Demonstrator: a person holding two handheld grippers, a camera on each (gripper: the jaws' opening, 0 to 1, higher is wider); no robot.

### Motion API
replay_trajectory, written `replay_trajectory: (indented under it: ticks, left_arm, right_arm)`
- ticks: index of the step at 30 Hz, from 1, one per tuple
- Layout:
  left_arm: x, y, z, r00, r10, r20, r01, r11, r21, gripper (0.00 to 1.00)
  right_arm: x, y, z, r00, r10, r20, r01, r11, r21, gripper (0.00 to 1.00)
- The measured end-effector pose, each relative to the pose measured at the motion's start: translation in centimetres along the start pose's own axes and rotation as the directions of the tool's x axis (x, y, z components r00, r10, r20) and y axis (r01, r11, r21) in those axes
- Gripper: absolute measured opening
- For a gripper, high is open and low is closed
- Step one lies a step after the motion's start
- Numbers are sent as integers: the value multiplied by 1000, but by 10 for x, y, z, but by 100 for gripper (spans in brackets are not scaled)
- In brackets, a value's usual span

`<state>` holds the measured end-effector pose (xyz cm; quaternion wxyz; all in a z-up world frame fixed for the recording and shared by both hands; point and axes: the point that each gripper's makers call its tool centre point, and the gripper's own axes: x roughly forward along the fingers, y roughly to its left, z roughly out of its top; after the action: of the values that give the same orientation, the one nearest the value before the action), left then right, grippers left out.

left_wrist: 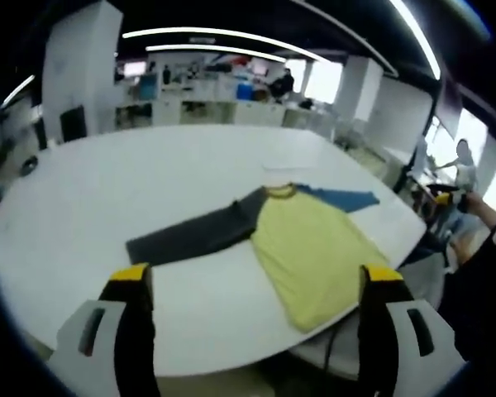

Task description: Fold the garment on the visible template until the final outline fits inside the template.

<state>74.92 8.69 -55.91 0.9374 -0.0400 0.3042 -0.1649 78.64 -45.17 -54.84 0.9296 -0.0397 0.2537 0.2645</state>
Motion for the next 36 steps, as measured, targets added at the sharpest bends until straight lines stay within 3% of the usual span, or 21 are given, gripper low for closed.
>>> replay_trajectory:
  ticks: [22, 36]
  left_arm:
    - [20, -20, -4, 998, -38, -44, 39, 999, 13, 99]
    - [44, -55, -4, 993, -84, -86, 86, 996, 16, 99]
  right_arm:
    - [18, -17, -13, 999, 12, -50, -12, 1000, -5, 97]
    - [47, -73, -40, 996, -15, -89, 21, 997, 76, 84]
